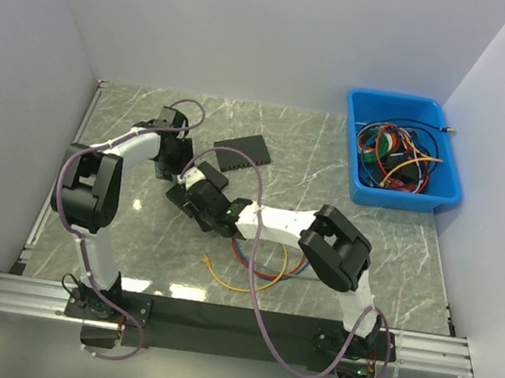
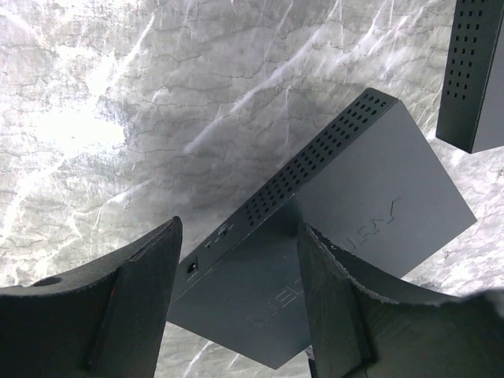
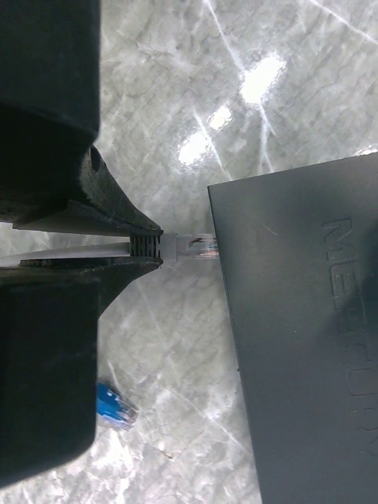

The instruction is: Insert the plug into the switch port

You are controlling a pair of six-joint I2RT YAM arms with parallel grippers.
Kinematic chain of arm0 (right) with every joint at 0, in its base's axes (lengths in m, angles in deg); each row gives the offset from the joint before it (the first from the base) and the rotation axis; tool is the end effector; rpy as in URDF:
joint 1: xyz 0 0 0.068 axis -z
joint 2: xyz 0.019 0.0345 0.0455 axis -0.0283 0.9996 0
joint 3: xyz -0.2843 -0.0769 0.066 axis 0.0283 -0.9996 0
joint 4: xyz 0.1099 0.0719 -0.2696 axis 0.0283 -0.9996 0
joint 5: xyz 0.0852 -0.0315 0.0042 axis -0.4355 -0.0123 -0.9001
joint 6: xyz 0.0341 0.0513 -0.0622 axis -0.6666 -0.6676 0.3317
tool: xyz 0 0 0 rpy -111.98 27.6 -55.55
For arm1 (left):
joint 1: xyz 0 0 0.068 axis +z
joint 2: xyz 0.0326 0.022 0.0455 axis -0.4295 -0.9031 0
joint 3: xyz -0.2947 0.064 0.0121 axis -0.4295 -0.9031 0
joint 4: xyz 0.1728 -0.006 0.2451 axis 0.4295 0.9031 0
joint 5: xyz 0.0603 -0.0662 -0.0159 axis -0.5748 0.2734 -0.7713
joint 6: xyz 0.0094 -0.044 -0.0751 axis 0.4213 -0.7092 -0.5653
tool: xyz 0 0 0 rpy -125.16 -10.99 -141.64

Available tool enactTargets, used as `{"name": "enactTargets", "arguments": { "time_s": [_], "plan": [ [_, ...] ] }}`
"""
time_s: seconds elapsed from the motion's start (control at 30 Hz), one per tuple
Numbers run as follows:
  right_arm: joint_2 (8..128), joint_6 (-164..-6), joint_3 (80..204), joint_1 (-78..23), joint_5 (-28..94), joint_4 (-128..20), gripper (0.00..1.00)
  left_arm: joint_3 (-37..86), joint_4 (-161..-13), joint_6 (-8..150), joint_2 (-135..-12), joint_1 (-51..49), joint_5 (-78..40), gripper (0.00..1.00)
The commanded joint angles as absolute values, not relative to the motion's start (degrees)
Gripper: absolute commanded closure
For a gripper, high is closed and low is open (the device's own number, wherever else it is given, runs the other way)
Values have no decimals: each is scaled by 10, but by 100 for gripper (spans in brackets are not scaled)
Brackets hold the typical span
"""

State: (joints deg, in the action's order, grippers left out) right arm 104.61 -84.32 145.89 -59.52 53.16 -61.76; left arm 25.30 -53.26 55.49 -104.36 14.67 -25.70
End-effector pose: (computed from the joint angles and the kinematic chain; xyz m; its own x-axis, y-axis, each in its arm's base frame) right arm 0.2667 0.4484 0.1369 -0.4327 -0.5631 -0.7041 -0.7377 0.6701 -0.0825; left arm 0.4304 -0.0841 0.1479 -0.8851 -0.2953 -0.3596 -0.2300 0.9495 -0.2135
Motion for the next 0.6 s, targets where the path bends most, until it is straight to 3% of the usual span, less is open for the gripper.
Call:
{"name": "enactTargets", "arguments": {
  "time_s": [0.0, 0.57],
  "plan": [
    [1025, -827, 1467, -595, 561, -513, 100, 251, -504, 568, -1064, 141, -279, 34],
    [1061, -843, 1476, -595, 586, -467, 100, 208, -528, 554, -1058, 141, -173, 34]
  ]
}}
